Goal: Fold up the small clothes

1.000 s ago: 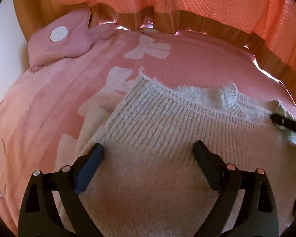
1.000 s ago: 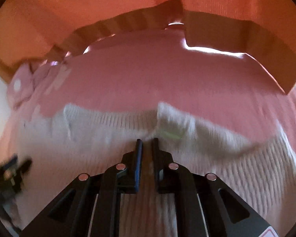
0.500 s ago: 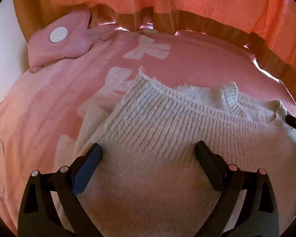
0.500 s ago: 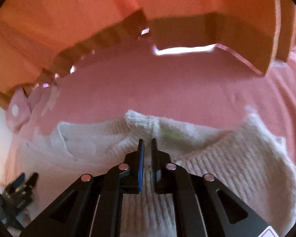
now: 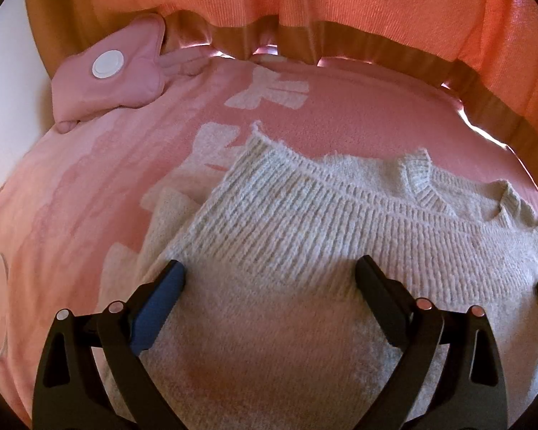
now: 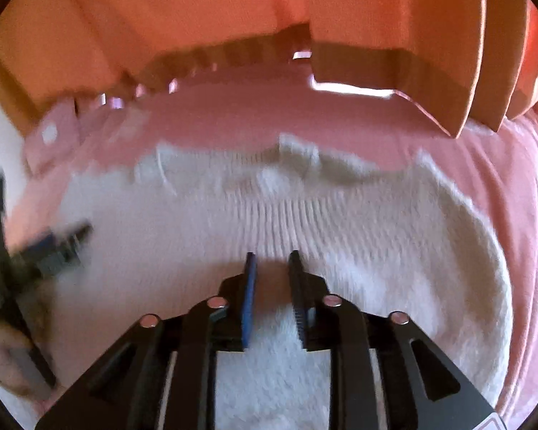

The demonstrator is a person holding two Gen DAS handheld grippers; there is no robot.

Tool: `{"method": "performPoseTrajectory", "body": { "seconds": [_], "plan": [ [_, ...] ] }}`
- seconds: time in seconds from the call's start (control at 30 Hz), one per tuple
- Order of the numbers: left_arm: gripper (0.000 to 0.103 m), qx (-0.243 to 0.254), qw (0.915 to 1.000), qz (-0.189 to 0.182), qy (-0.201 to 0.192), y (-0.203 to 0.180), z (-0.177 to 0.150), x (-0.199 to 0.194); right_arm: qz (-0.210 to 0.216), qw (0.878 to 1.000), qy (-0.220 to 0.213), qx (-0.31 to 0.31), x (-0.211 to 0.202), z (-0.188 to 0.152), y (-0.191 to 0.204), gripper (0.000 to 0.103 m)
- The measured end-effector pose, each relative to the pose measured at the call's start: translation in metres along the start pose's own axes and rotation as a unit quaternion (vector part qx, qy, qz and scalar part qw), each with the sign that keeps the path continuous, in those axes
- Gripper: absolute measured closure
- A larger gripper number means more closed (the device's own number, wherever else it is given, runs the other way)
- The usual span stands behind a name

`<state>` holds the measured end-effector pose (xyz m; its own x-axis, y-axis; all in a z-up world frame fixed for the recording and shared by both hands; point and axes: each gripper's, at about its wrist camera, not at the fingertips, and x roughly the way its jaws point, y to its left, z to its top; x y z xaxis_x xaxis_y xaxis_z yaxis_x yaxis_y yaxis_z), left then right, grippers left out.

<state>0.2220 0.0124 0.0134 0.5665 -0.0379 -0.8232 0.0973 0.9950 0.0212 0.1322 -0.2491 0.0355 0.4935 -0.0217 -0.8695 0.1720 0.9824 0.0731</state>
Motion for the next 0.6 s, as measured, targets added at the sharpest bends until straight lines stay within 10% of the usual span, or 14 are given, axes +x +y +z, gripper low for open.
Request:
{"method": "performPoseTrajectory", "body": {
  "seconds": [0.37, 0.6],
  "plan": [
    [0.009, 0.004, 0.9997, 0.006, -0.021, 0.004, -0.012, -0.026, -0.011, 0.999, -0.017, 0.047, -0.024, -0.018, -0.022, 0.083],
    [0.008, -0.090, 0.9930, -0.050, -0.058, 0.063, -0.032, -0.084, 0.069, 0.993, -0.088, 0.023, -0.061, -0.039, 0.011, 0.080]
  ]
}}
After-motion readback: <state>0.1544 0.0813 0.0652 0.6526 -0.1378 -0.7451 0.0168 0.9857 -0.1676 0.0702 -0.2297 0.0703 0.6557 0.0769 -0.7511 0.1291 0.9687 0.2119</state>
